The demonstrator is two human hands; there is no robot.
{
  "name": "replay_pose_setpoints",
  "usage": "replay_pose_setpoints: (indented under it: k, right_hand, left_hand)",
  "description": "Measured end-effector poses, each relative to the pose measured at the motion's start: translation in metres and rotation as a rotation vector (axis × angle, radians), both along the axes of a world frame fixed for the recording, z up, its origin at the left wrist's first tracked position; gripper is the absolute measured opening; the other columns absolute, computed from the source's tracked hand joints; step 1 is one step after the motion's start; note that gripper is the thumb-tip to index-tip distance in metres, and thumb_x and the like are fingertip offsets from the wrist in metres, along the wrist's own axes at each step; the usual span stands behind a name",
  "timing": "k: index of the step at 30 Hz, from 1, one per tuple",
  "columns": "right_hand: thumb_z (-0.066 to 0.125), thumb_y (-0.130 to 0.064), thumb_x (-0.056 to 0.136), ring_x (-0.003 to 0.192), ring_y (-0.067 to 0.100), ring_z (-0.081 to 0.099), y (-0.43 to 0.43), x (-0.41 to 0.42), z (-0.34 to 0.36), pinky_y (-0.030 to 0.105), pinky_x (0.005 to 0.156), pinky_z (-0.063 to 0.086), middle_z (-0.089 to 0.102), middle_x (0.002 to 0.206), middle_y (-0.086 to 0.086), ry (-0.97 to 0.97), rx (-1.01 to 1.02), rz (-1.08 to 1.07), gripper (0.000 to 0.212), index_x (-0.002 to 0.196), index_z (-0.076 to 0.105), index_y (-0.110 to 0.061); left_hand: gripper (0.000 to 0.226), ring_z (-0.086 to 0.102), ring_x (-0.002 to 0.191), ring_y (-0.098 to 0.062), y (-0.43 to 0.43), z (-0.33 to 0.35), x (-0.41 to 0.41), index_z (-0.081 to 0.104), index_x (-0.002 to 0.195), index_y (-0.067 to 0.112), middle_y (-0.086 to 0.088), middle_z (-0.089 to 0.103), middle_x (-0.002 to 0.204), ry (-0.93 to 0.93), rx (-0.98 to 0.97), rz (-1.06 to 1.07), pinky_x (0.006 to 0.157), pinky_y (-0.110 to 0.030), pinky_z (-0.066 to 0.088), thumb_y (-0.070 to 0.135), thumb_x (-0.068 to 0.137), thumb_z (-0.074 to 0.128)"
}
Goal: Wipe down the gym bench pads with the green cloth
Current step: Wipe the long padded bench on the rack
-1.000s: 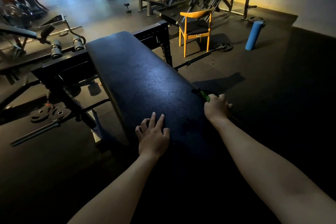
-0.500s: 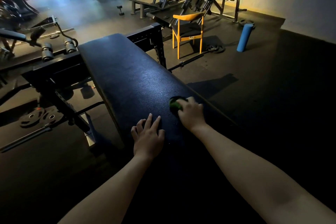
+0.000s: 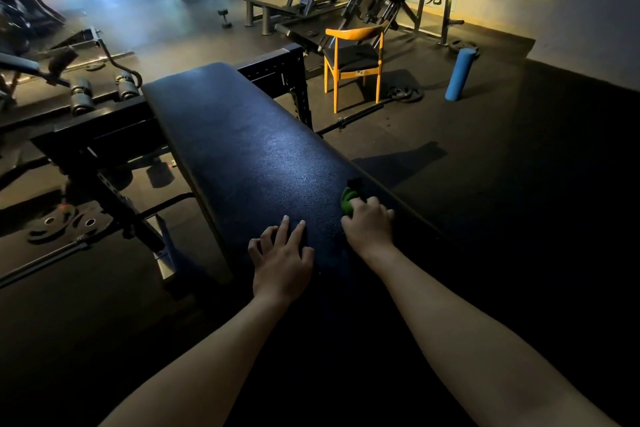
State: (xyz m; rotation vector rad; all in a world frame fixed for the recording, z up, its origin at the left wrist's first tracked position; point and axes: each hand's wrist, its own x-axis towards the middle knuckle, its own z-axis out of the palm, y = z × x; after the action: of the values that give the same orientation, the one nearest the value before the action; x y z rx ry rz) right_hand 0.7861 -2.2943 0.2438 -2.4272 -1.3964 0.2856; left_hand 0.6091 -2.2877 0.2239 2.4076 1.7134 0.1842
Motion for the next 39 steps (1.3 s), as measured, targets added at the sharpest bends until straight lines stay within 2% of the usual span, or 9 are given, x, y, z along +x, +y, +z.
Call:
replay_pose_setpoints:
  k: [4,8,12,16,23,29,33,37,39]
  right_hand:
    - [0.056,-0.036,0.09,0.11,0.034,0.056,-0.003,-0.031,-0.002,0.039,0.099,0.034,0.057,0.117,0.013,0.06,0.036,0.133,0.032,0.117,0.064,-0.02]
    - [0.061,-0.034,0.088,0.109,0.03,0.058,-0.008,-0.023,0.001,0.036,0.095,0.034,0.058,0.116,0.01,0.089,0.062,0.301,0.037,0.124,0.064,-0.027]
    - [0.058,-0.023,0.089,0.117,0.034,0.05,-0.005,0.029,0.006,0.045,0.102,0.032,0.05,0.127,0.012,-0.011,0.134,-0.015,0.039,0.127,0.059,-0.023]
    - [0.049,-0.019,0.093,0.121,0.036,0.044,-0.013,0.067,0.0,0.051,0.105,0.028,0.044,0.131,0.015,0.01,0.017,-0.211,0.033,0.126,0.056,-0.02]
    - [0.055,-0.03,0.092,0.112,0.038,0.054,-0.019,0.02,-0.003,0.043,0.1,0.035,0.052,0.124,0.017,0.084,0.054,-0.116,0.033,0.123,0.061,-0.017]
    - [0.057,-0.033,0.09,0.11,0.033,0.056,-0.02,-0.037,-0.004,0.038,0.097,0.035,0.056,0.118,0.011,0.065,0.08,0.104,0.03,0.117,0.065,-0.023]
    - [0.059,-0.031,0.089,0.11,0.031,0.056,-0.019,-0.028,0.0,0.038,0.097,0.035,0.057,0.116,0.01,0.119,0.094,0.227,0.034,0.121,0.066,-0.027]
    - [0.058,-0.019,0.088,0.116,0.035,0.049,-0.014,0.026,0.008,0.046,0.101,0.032,0.05,0.125,0.013,0.037,0.177,-0.062,0.038,0.126,0.061,-0.023]
    - [0.052,-0.016,0.091,0.118,0.036,0.046,-0.017,0.054,0.009,0.051,0.105,0.029,0.046,0.128,0.013,0.026,0.132,-0.197,0.036,0.126,0.058,-0.02]
  left_hand:
    - [0.056,0.015,0.146,-0.018,0.001,-0.002,-0.002,0.025,0.154,0.04,0.006,0.013,0.167,0.005,-0.008,-0.001,0.117,-0.049,0.007,0.046,0.099,0.034]
    - [0.066,0.015,0.146,-0.017,0.001,-0.001,-0.004,0.027,0.154,0.041,0.009,0.014,0.166,0.006,-0.022,-0.028,0.116,-0.048,0.005,0.051,0.089,0.021]
    - [0.066,0.016,0.144,-0.015,-0.001,0.0,-0.004,0.032,0.152,0.042,0.01,0.019,0.165,-0.015,-0.004,-0.073,0.114,-0.044,0.003,0.051,0.087,0.023]
    - [0.066,0.015,0.144,-0.014,-0.001,-0.001,-0.005,0.032,0.152,0.042,0.009,0.019,0.165,-0.025,-0.01,-0.073,0.114,-0.043,0.002,0.051,0.087,0.024]
    - [0.067,0.017,0.144,-0.016,-0.001,-0.003,-0.003,0.031,0.153,0.041,0.009,0.021,0.165,-0.035,0.001,-0.073,0.117,-0.046,0.007,0.052,0.087,0.025]
    - [0.07,0.018,0.144,-0.015,-0.001,-0.002,-0.002,0.029,0.153,0.041,0.01,0.02,0.165,-0.021,0.005,-0.077,0.116,-0.044,0.011,0.053,0.085,0.022]
    - [0.073,0.019,0.144,-0.015,-0.001,-0.003,-0.004,0.029,0.153,0.041,0.01,0.02,0.165,-0.015,0.011,-0.091,0.116,-0.044,0.011,0.055,0.082,0.017]
    - [0.071,0.019,0.143,-0.014,-0.002,-0.003,-0.004,0.031,0.152,0.041,0.01,0.022,0.164,-0.034,0.013,-0.097,0.116,-0.044,0.01,0.053,0.084,0.02]
    - [0.068,0.018,0.143,-0.014,-0.002,-0.003,-0.005,0.032,0.152,0.041,0.01,0.022,0.164,-0.046,0.004,-0.096,0.117,-0.044,0.009,0.052,0.086,0.024]
